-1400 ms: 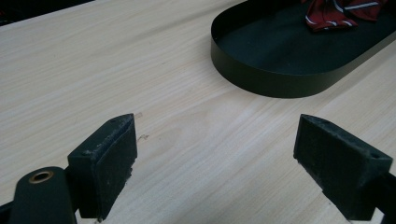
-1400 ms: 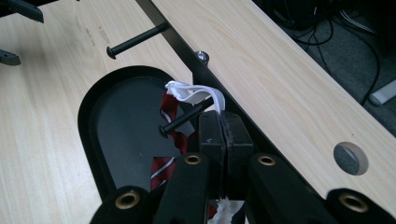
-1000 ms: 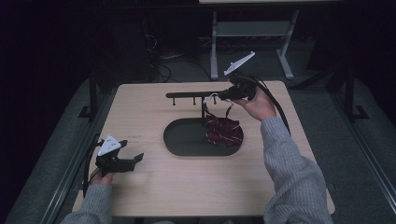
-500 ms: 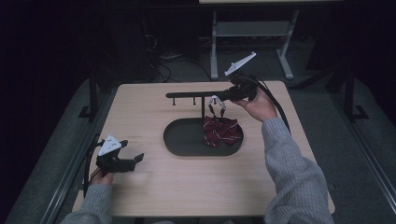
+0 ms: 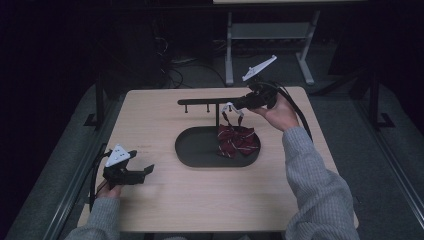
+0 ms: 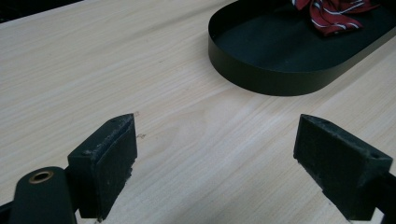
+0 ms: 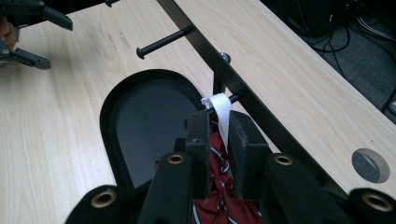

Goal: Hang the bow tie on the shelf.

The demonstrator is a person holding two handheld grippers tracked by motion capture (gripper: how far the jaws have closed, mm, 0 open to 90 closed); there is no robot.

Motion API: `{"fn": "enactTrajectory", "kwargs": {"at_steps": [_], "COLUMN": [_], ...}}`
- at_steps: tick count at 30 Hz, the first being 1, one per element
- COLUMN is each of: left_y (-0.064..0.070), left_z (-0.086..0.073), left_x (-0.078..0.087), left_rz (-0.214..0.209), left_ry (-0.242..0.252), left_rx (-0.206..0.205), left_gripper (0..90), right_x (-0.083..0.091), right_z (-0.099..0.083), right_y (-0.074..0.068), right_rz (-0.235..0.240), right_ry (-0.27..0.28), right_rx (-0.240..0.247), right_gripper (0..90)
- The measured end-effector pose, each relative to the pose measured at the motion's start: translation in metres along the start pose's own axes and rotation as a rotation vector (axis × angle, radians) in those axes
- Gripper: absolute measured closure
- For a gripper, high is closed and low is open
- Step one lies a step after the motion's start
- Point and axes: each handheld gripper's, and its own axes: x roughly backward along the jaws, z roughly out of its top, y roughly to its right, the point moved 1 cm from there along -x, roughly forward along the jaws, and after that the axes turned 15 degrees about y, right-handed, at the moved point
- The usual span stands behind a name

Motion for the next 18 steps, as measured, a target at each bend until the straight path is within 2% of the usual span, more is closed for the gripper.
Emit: {"fn": "enactTrajectory", "kwargs": {"at_steps": [18], "left_y": [0.0000], "left_z": [-0.0001], "left_x": [0.0005], "left_rz": [0.001], "left_ry": [-0.001], "left_rx": [-0.001], "left_gripper": [13.0], "right_x": [0.0065], "right_z": [-0.0067], "right_y": [-0.0009], "right_rz": [0.034], "right_ry": [0.018], "right_rx": [-0.019], "right_gripper": [69.0]}}
